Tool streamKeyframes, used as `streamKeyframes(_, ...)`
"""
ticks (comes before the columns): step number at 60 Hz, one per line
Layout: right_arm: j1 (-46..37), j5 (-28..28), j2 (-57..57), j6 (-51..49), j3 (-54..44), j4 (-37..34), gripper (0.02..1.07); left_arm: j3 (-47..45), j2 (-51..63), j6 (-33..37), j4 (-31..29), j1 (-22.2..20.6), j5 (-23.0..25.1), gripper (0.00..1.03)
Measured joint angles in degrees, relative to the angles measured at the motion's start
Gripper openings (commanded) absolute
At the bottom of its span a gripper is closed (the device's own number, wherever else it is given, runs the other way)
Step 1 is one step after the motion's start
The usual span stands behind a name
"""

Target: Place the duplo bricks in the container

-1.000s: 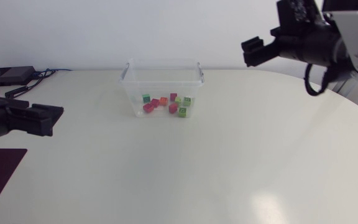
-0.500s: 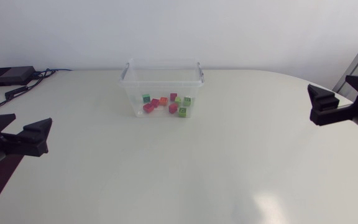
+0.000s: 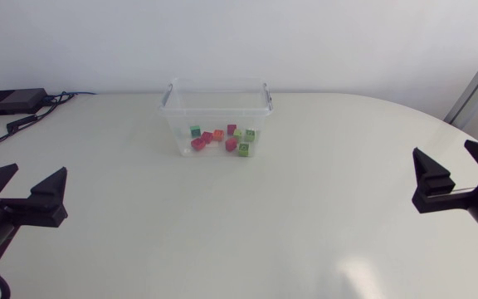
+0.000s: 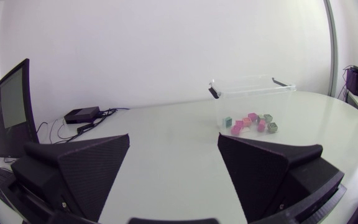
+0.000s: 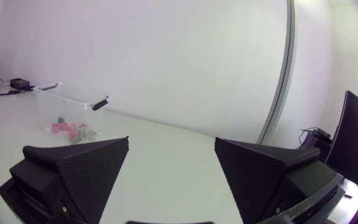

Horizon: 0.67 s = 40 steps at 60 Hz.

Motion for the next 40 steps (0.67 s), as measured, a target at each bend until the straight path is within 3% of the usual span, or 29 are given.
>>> streamKeyframes(40, 2.49, 1.49, -17.79, 10.23, -15.93, 0.0, 0.99, -14.38, -13.81, -6.49, 7.65, -1.68, 1.66, 0.99)
